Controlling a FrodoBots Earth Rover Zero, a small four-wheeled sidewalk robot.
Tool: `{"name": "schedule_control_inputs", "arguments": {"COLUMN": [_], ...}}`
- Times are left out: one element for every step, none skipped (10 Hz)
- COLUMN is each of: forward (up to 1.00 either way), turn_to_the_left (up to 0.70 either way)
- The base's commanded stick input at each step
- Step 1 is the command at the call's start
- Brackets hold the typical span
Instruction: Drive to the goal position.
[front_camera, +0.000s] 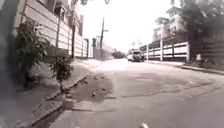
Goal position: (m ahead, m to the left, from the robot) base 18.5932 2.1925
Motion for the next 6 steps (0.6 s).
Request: {"name": "schedule_control_inputs", "arguments": {"forward": [0.7,0.7,0.7,0.7,0.7,0.7], "turn_to_the_left": [0.04,0.01,0.0,0.0,0.0,0.0]}}
